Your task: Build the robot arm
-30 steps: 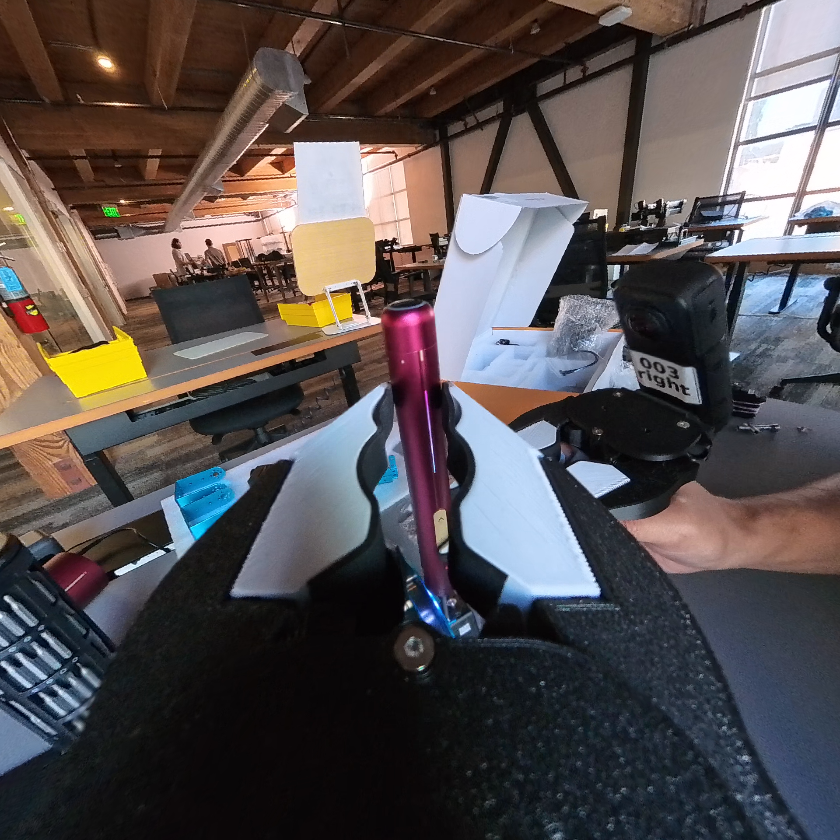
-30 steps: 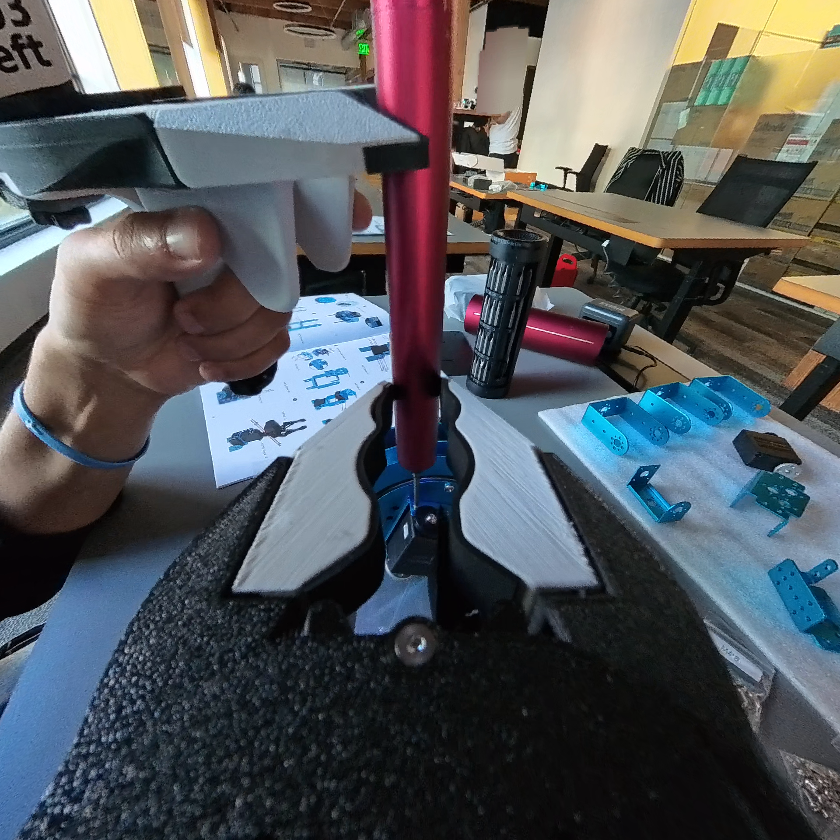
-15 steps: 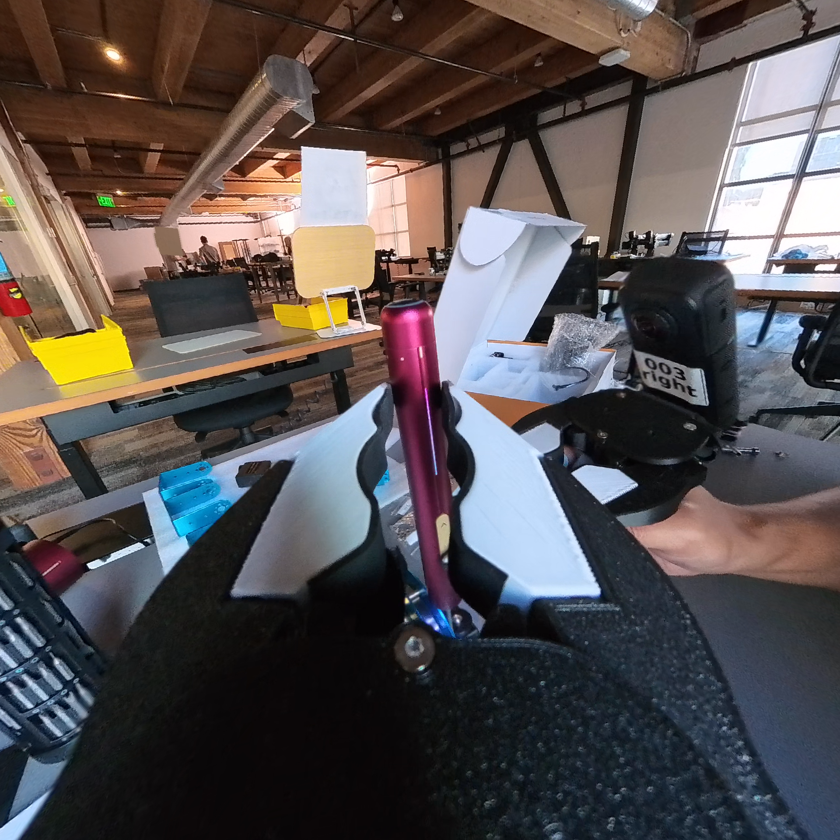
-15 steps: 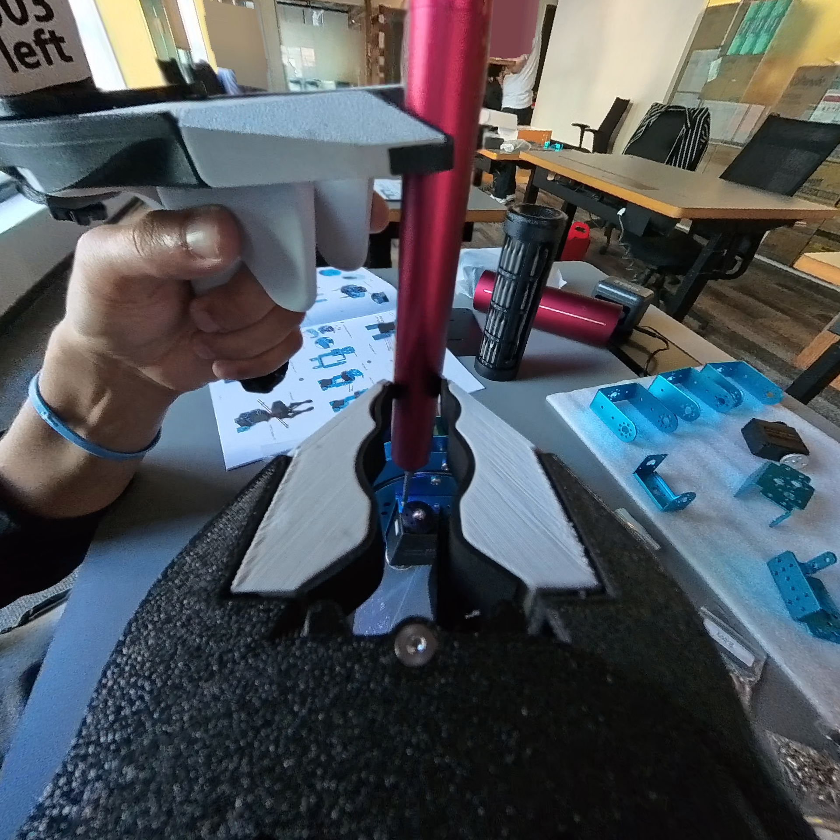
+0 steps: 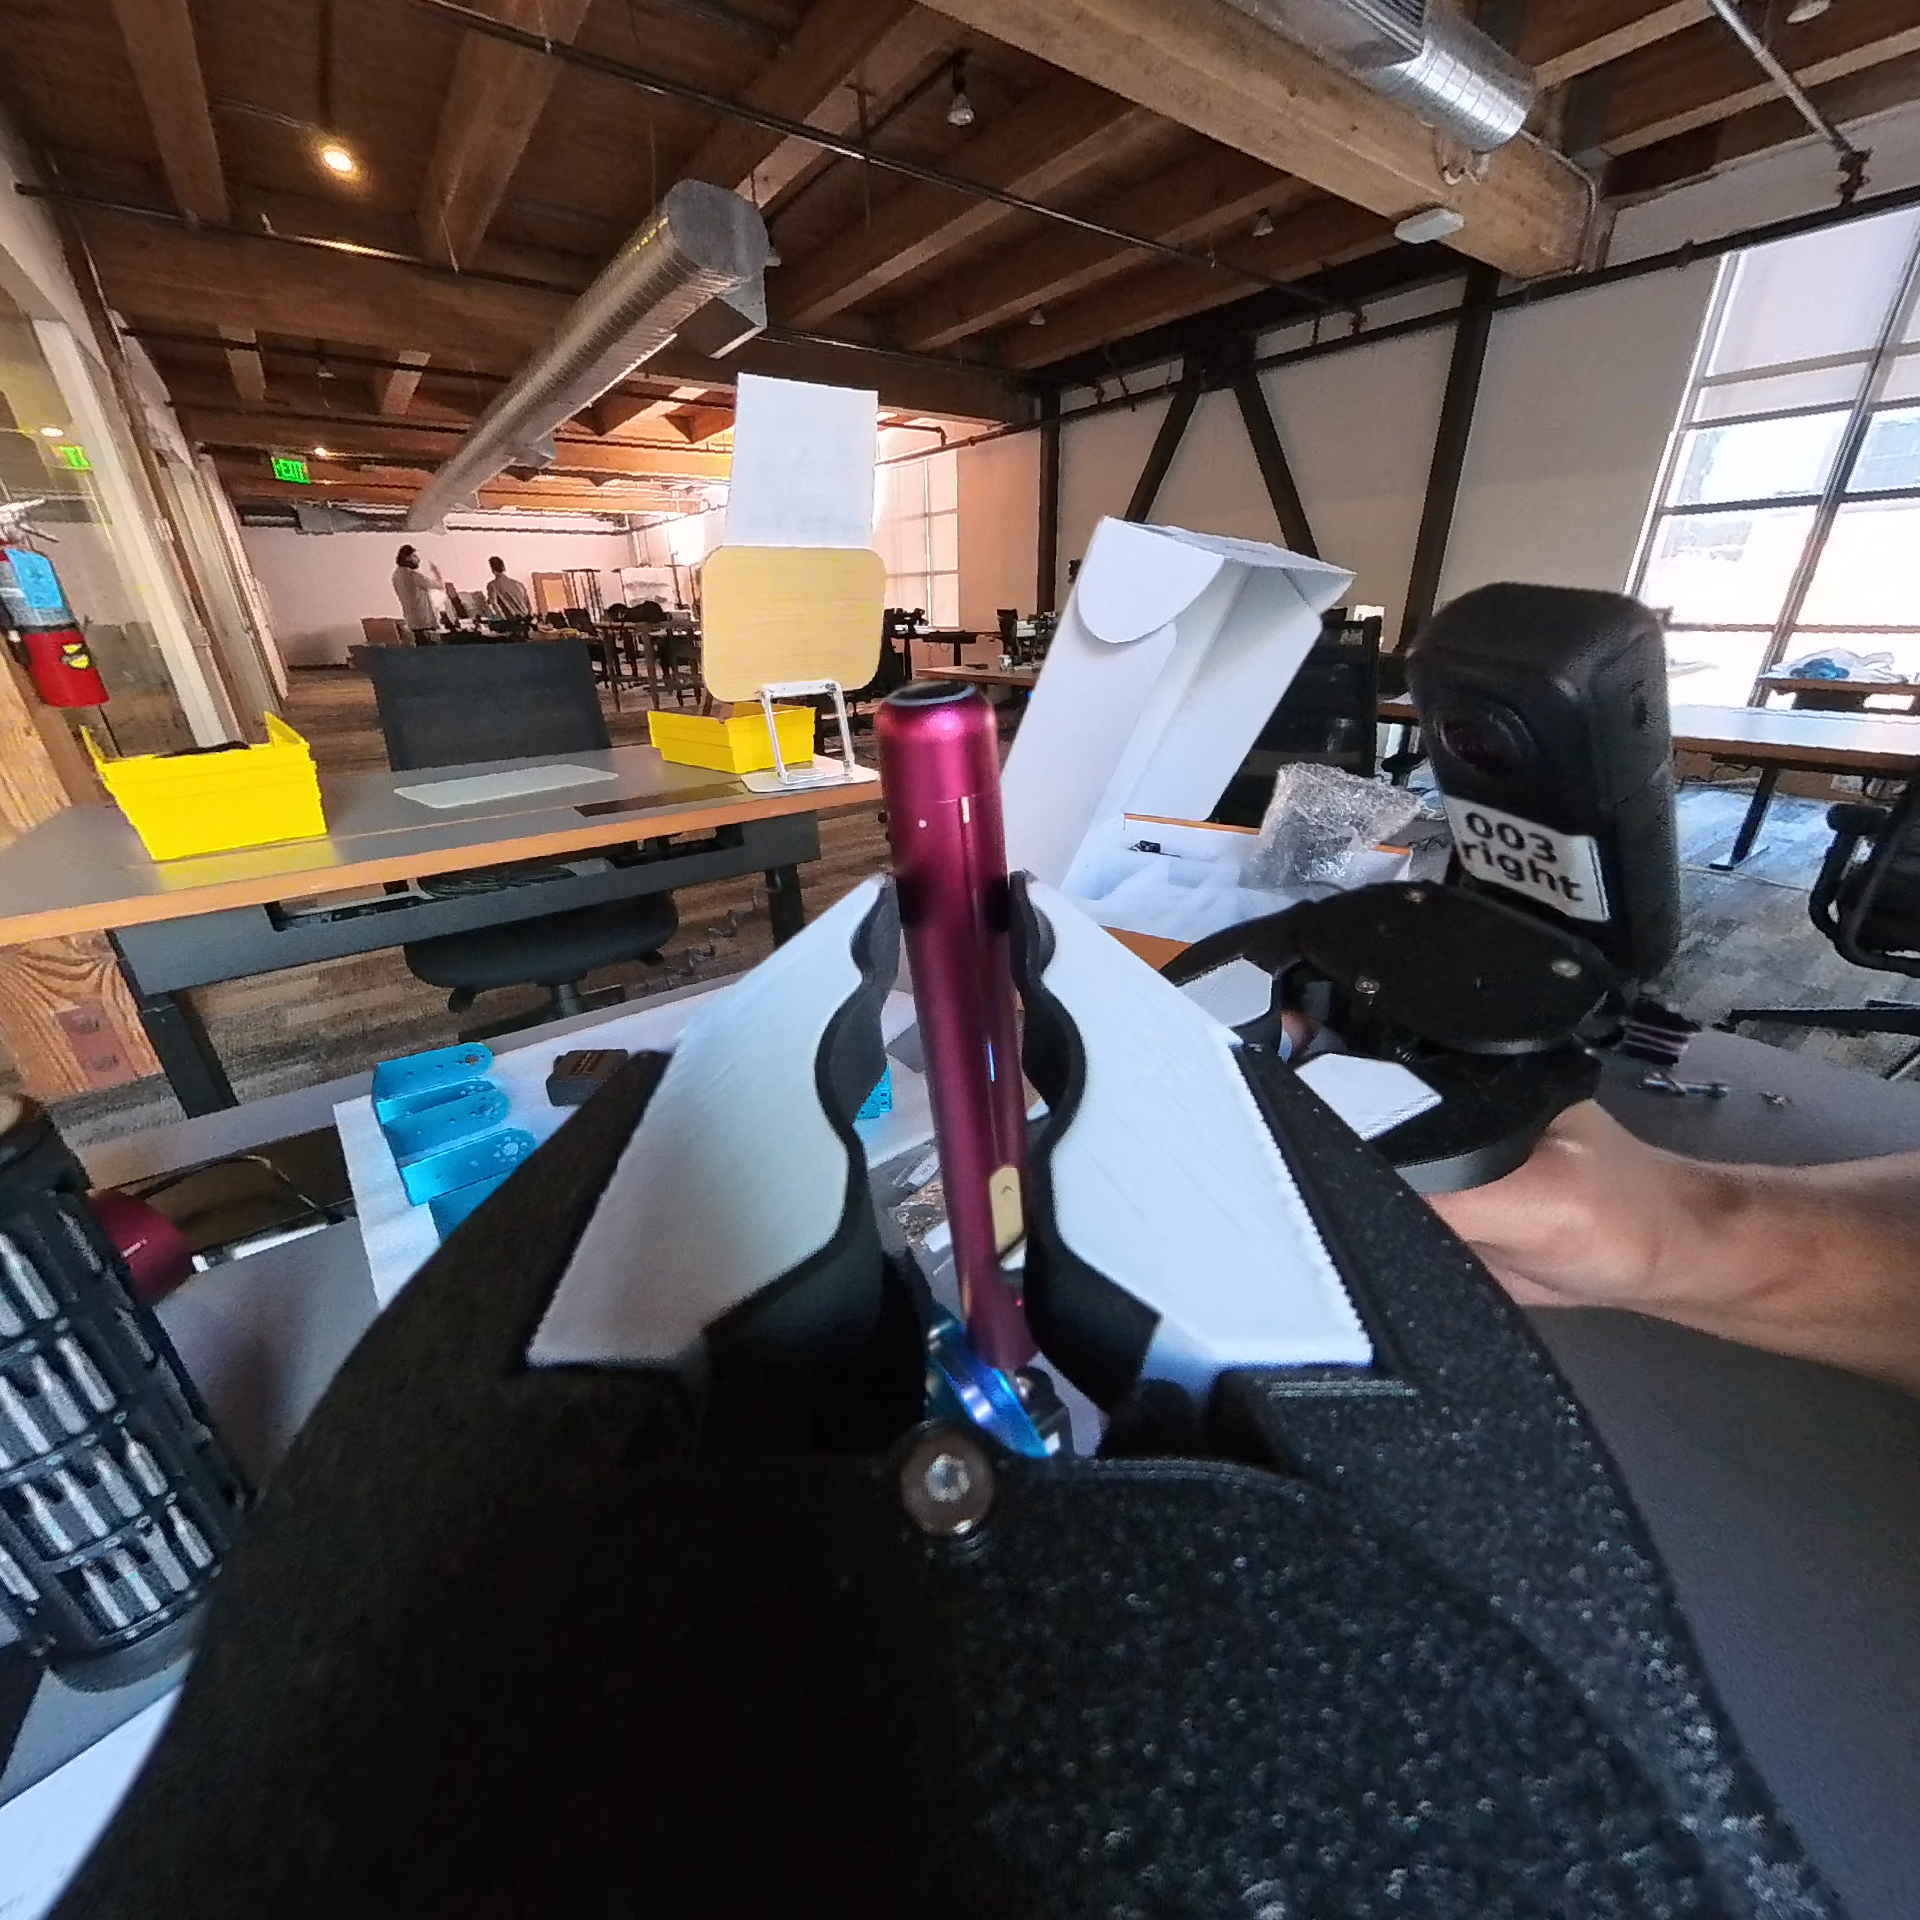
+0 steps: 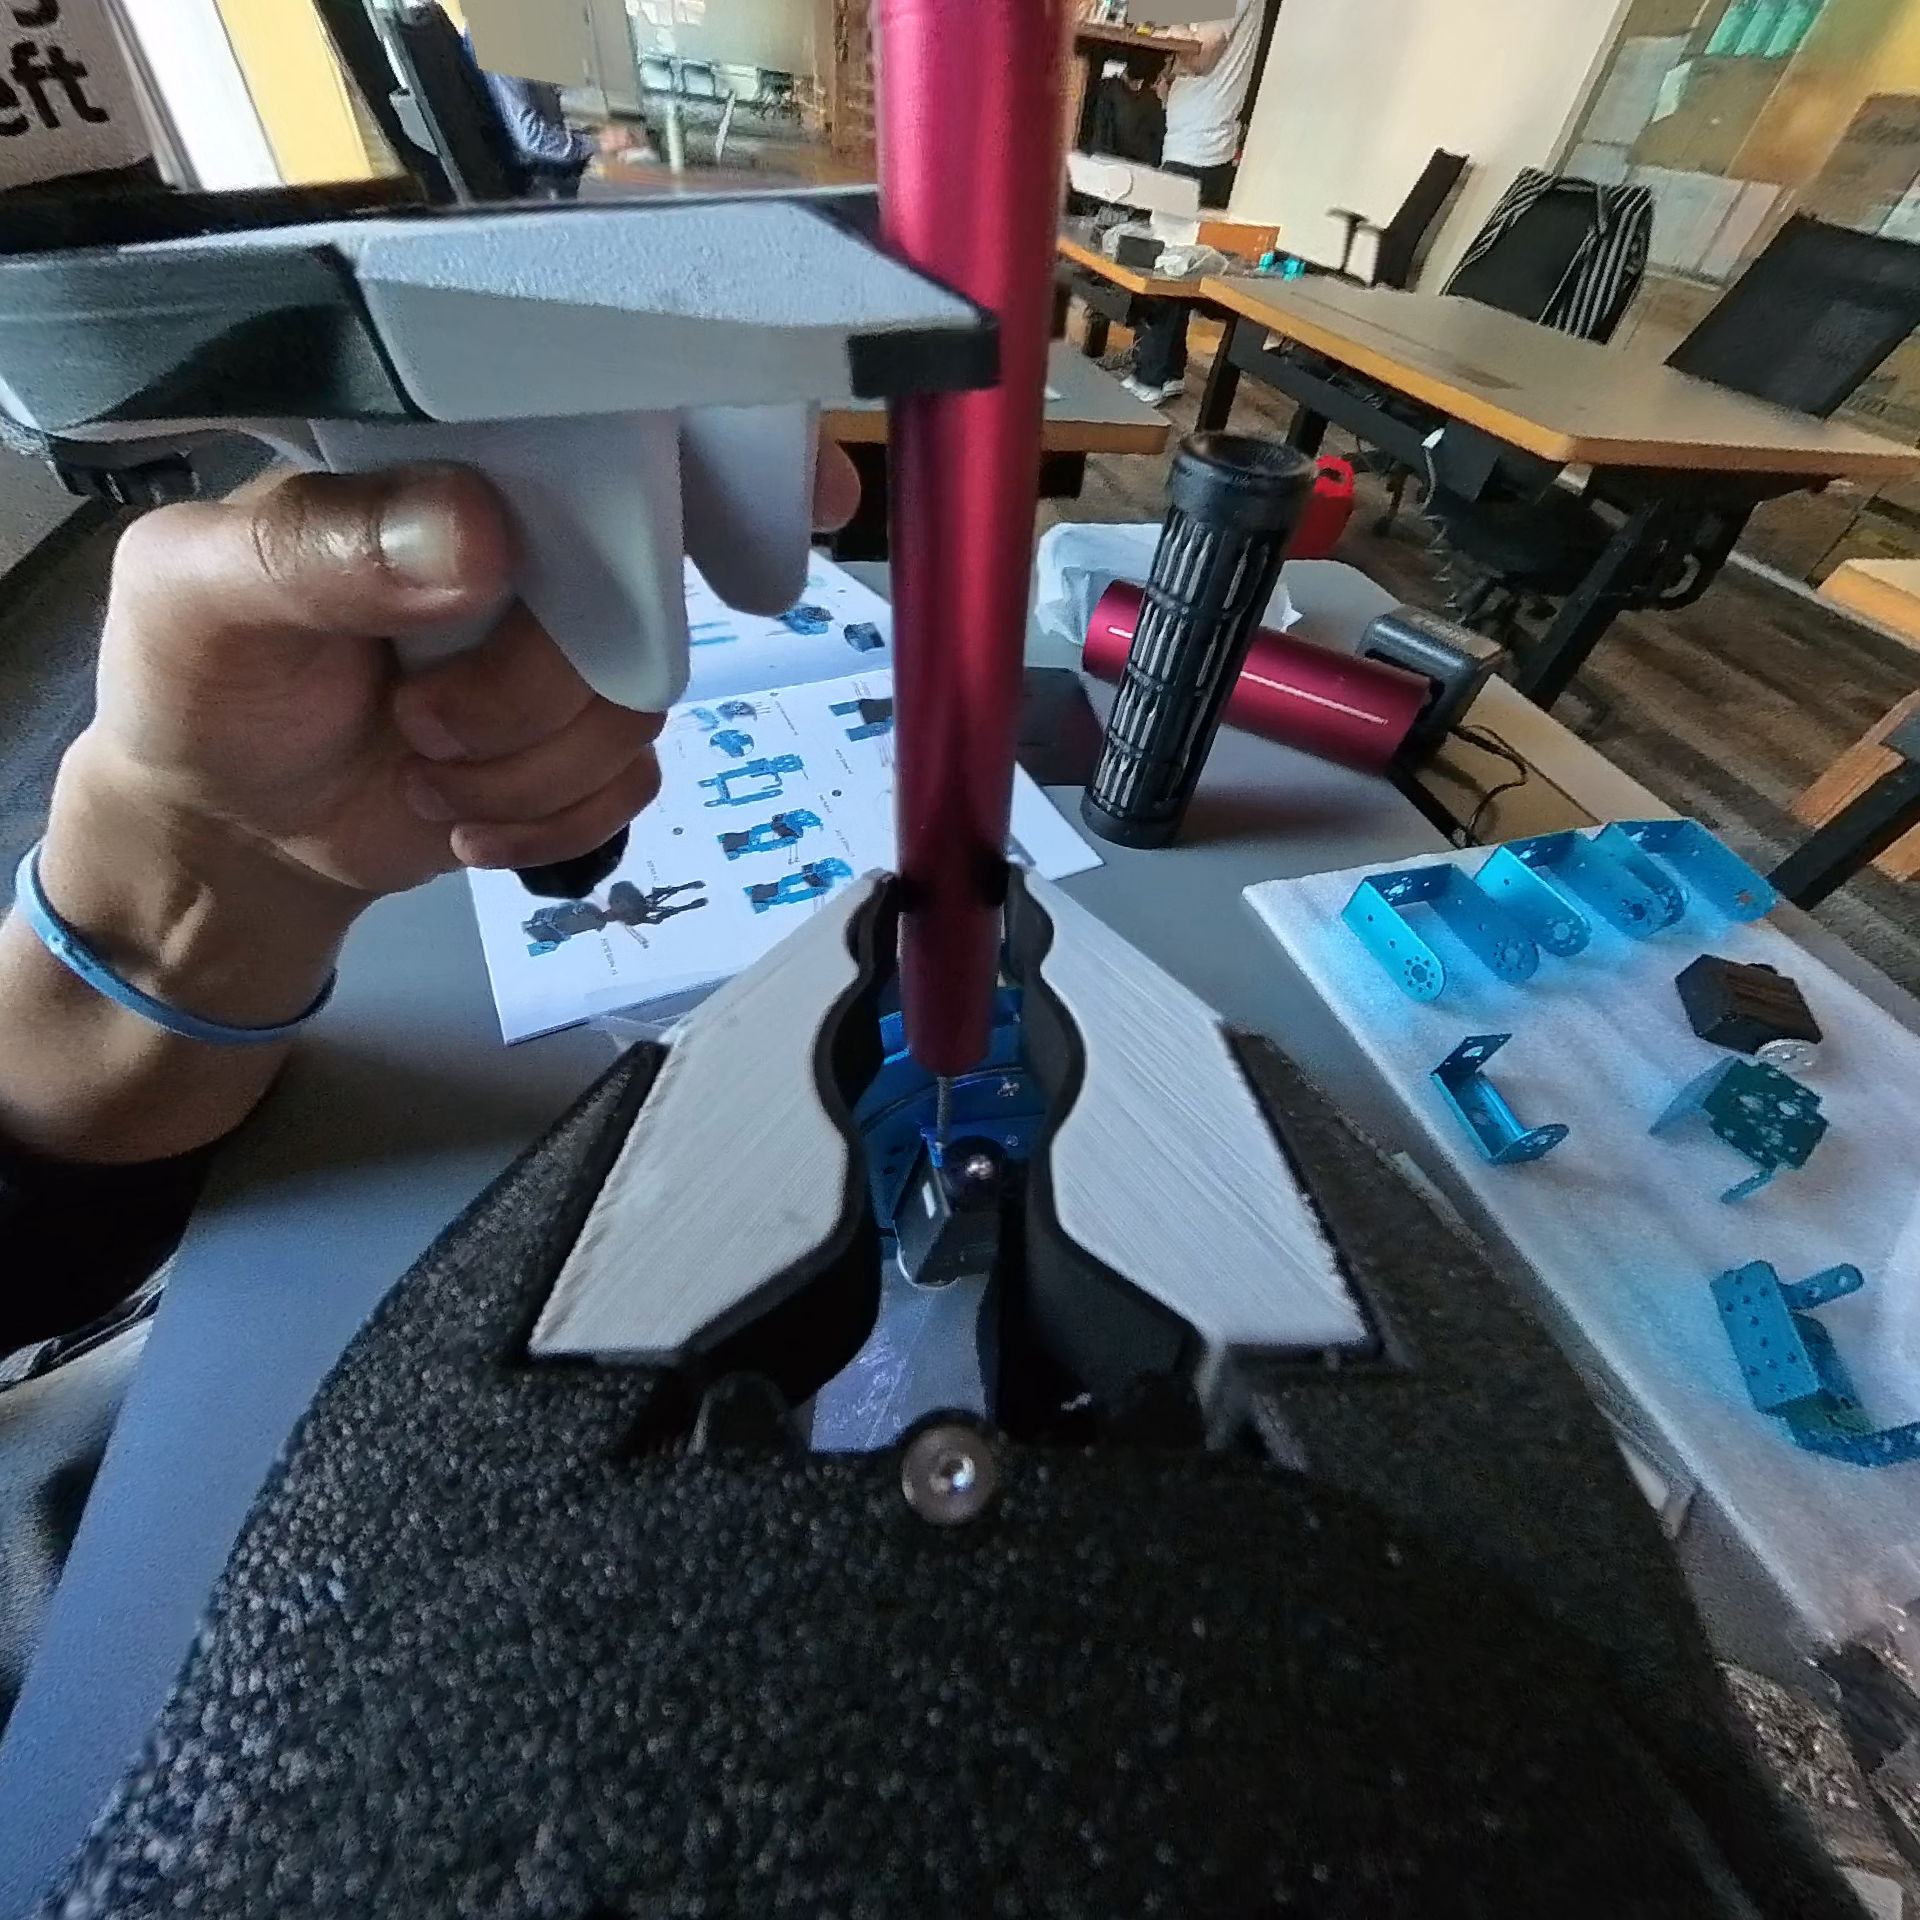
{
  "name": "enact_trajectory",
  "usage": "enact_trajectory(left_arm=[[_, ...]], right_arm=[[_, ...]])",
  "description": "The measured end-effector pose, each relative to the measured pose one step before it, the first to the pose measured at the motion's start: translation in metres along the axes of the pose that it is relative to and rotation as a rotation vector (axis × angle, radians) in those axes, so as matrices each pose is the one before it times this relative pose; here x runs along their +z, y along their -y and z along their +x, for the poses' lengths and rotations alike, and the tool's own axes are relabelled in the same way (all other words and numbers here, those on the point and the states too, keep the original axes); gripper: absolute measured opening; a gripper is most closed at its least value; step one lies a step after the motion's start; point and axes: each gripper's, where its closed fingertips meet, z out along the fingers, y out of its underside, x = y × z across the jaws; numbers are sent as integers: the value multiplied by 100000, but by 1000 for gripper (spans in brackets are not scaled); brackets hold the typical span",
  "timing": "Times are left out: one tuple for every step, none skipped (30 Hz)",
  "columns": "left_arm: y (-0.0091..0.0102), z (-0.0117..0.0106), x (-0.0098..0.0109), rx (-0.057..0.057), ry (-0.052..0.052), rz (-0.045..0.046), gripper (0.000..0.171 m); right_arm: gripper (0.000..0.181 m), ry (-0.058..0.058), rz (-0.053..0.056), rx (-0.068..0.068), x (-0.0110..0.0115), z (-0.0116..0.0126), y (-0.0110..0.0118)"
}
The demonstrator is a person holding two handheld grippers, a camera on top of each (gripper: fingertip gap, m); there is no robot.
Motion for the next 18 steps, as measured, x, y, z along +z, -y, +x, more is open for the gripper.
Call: enact_trajectory(left_arm=[[-18,-150,115,-704,193,-176,20],[4,-101,77,-208,126,114,20],[9,-61,-8,-63,-76,389,20],[17,-35,-49,-64,-266,391,20],[-2,31,-83,40,-595,289,20],[7,92,-76,-156,-587,158,20],[5,74,-23,557,130,134,20],[-9,57,24,1185,421,-48,20],[-14,84,38,778,172,-203,20],[-25,58,37,418,111,-74,20],[-21,36,54,266,41,48,20],[-28,1,29,-21,239,-93,20],[-43,-75,28,298,469,-184,20],[-4,-27,-1,-59,-6,-87,20],[11,-50,-29,-466,-161,61,20],[-6,-35,-18,-202,-203,23,20],[-8,-21,-23,-69,-148,-3,20],[15,29,-34,130,-48,185,20]], right_arm=[[19,1015,-1762,442,53,-55,8],[19,591,-1153,667,60,-58,8],[19,-45,130,203,46,-43,22],[19,-325,1228,-591,55,-39,18],[19,80,705,-392,7,-65,-9],[19,-86,-737,-230,-51,20,-18],[19,-498,-999,-763,-40,63,-19],[19,-971,-334,-1306,-37,95,-34],[19,-664,33,-553,-46,109,-38],[19,-145,99,484,-20,108,-32],[19,312,-158,409,-31,86,-38],[19,111,28,-53,-19,52,-31],[19,258,208,158,11,-19,-49],[19,777,436,497,-6,-76,0],[18,1012,484,727,14,-112,12],[19,321,168,392,28,-83,8],[19,-477,-255,-797,43,-71,-19],[19,-644,-251,-1785,10,-56,36]])
